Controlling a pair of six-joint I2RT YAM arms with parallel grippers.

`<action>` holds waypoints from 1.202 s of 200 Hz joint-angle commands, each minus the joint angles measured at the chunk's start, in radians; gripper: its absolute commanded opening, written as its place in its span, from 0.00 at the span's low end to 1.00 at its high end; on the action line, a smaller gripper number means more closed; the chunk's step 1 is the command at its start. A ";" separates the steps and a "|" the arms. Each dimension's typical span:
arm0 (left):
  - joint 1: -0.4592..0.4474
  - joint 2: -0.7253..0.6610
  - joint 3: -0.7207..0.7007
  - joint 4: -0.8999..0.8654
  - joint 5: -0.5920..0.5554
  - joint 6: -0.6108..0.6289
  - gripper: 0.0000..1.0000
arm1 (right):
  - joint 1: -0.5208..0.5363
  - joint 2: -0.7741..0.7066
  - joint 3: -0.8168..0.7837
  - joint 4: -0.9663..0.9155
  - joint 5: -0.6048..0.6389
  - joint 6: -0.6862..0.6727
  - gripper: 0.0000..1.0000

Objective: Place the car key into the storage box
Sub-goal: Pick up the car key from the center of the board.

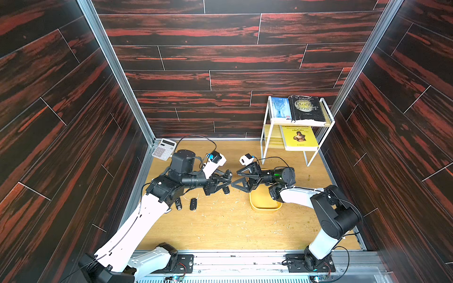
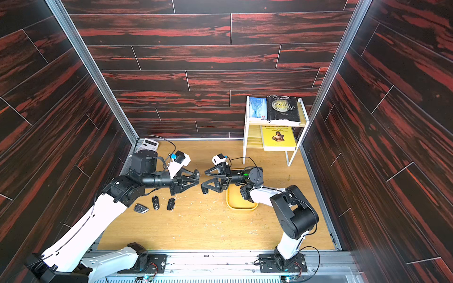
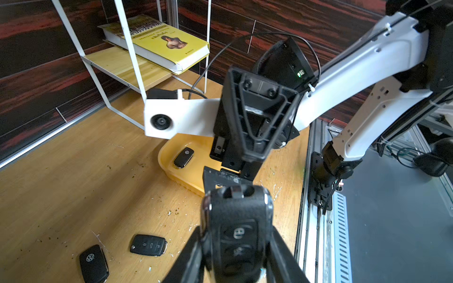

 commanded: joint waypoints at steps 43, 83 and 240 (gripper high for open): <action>-0.063 0.000 0.061 -0.072 -0.072 0.129 0.16 | 0.045 0.032 0.079 0.266 0.082 0.182 0.99; -0.084 -0.053 -0.016 0.013 -0.115 0.211 0.19 | 0.074 0.032 0.088 0.266 0.098 0.194 0.98; -0.086 -0.053 -0.020 0.046 -0.201 0.324 0.15 | 0.106 -0.013 0.033 0.266 0.081 0.197 0.86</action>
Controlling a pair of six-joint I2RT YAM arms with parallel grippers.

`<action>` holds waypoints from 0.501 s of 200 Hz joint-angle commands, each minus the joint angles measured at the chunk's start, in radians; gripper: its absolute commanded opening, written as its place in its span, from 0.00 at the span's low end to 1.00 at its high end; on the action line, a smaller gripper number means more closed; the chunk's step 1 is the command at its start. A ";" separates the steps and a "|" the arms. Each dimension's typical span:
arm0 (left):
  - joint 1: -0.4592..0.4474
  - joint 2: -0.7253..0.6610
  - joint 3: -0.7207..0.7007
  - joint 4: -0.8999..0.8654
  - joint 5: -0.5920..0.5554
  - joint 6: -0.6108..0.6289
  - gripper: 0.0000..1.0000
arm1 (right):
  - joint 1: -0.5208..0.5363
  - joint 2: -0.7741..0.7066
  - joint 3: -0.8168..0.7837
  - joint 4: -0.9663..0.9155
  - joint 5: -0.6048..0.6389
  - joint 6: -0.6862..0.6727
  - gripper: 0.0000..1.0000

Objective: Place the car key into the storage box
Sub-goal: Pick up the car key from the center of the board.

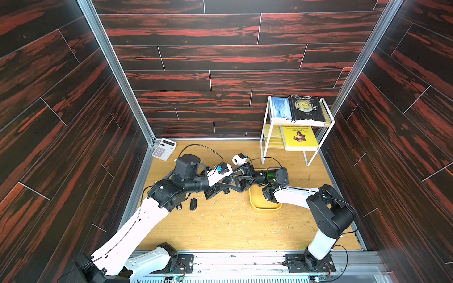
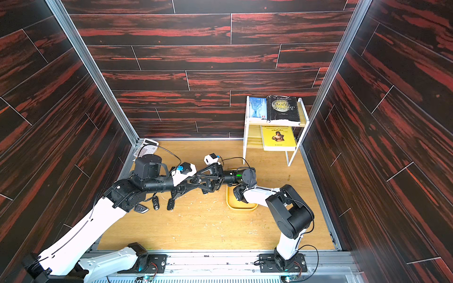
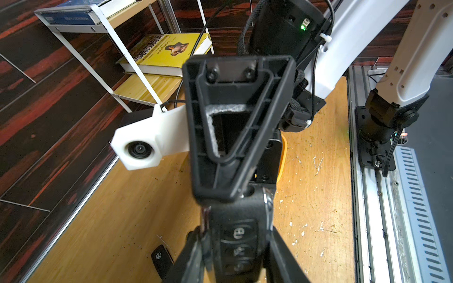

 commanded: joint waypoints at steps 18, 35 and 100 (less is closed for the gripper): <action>-0.002 -0.023 0.001 0.081 0.009 0.006 0.15 | 0.008 -0.028 -0.018 0.262 -0.002 0.194 0.84; -0.002 -0.019 0.003 0.082 0.008 0.009 0.15 | 0.010 -0.028 -0.019 0.263 0.001 0.195 0.82; -0.004 -0.046 -0.045 0.158 0.022 -0.014 0.12 | 0.020 -0.035 0.001 0.262 0.032 0.218 0.80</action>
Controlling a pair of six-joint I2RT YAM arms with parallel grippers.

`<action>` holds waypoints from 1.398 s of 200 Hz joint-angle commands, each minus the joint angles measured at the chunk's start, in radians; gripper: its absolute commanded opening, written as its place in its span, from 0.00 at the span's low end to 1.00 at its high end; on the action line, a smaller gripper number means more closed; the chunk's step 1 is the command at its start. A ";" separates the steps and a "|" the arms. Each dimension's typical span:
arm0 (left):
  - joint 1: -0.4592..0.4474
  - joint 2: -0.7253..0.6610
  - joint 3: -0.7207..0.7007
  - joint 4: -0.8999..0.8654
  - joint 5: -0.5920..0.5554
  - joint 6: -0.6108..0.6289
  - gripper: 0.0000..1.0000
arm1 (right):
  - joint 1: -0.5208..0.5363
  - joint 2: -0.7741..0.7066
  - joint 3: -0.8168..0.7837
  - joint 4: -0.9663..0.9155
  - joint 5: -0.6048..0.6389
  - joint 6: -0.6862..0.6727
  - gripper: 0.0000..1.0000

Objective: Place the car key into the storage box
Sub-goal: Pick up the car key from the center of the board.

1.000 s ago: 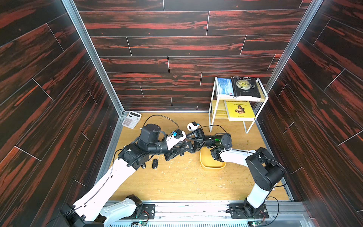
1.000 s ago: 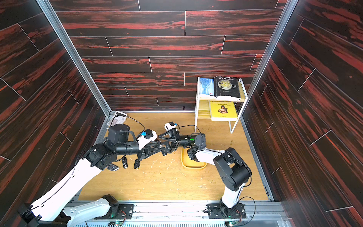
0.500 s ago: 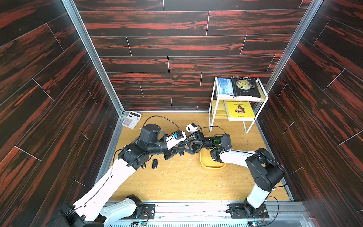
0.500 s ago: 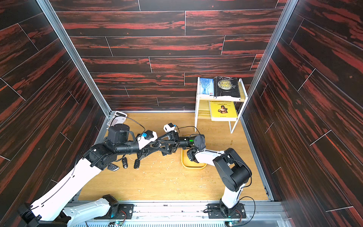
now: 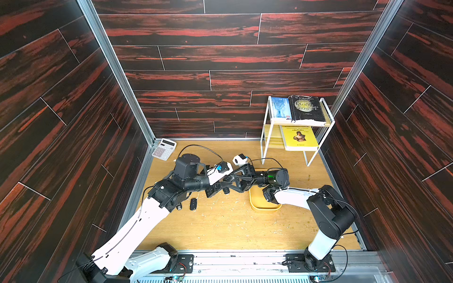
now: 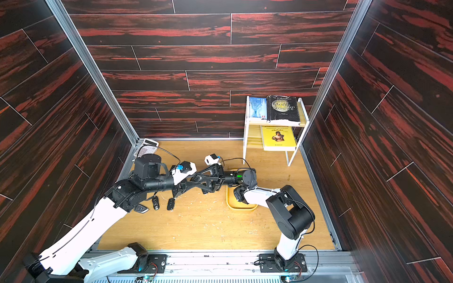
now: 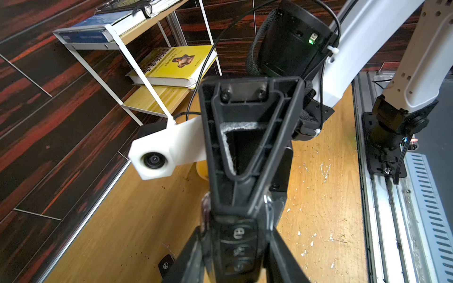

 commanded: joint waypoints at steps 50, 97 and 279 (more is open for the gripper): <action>-0.004 -0.057 -0.053 0.124 0.022 -0.026 0.11 | 0.031 -0.036 0.029 0.254 0.025 0.218 0.77; -0.004 -0.070 -0.070 0.130 0.027 -0.026 0.10 | 0.032 -0.031 0.032 0.255 0.037 0.215 0.80; -0.004 -0.121 -0.131 0.193 -0.016 -0.050 0.06 | 0.029 -0.021 0.058 0.255 0.061 0.216 0.85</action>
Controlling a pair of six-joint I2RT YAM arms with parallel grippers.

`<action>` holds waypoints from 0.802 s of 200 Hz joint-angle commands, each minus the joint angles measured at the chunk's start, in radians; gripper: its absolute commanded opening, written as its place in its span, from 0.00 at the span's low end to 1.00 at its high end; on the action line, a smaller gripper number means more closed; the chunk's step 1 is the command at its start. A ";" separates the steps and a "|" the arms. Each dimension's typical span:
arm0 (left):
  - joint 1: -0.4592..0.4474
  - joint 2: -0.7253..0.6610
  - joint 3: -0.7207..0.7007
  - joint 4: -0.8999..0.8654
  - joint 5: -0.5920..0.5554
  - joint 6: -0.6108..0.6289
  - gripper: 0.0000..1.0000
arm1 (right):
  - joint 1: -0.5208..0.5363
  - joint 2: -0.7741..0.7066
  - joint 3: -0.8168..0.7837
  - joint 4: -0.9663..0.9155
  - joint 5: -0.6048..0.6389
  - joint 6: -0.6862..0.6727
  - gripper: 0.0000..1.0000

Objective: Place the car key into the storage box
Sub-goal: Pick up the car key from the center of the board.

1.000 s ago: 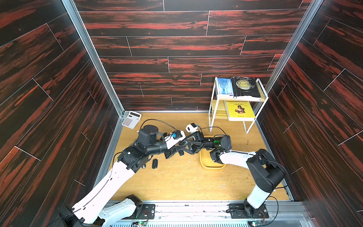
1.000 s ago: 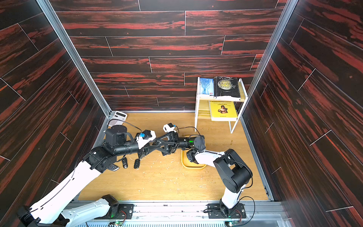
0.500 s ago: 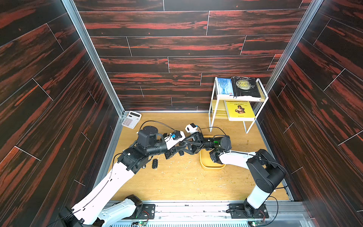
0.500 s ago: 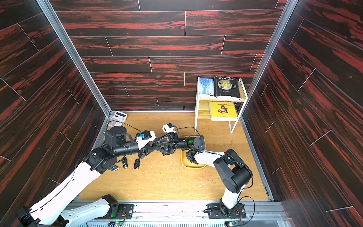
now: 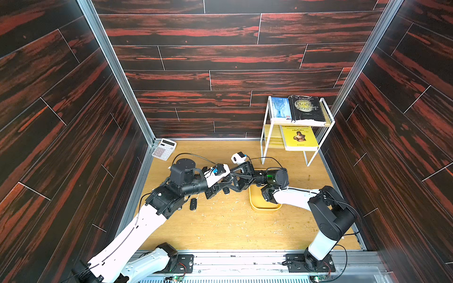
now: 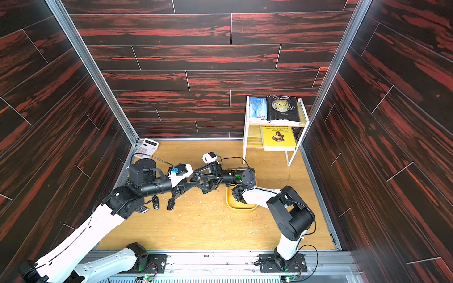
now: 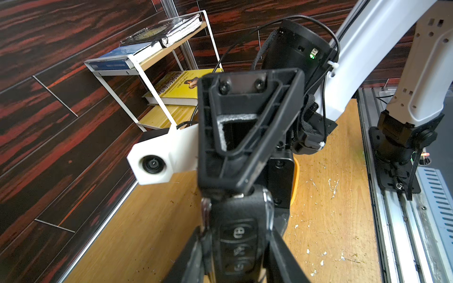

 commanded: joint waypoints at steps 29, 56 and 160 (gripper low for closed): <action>-0.003 -0.061 -0.056 0.091 -0.037 -0.028 0.06 | 0.004 -0.018 0.023 0.257 0.029 0.211 0.84; -0.003 -0.080 -0.076 0.125 -0.063 -0.046 0.06 | 0.003 -0.019 0.026 0.257 0.034 0.209 0.84; -0.003 -0.041 -0.056 0.100 -0.052 -0.049 0.07 | 0.004 -0.017 0.011 0.257 0.019 0.205 0.81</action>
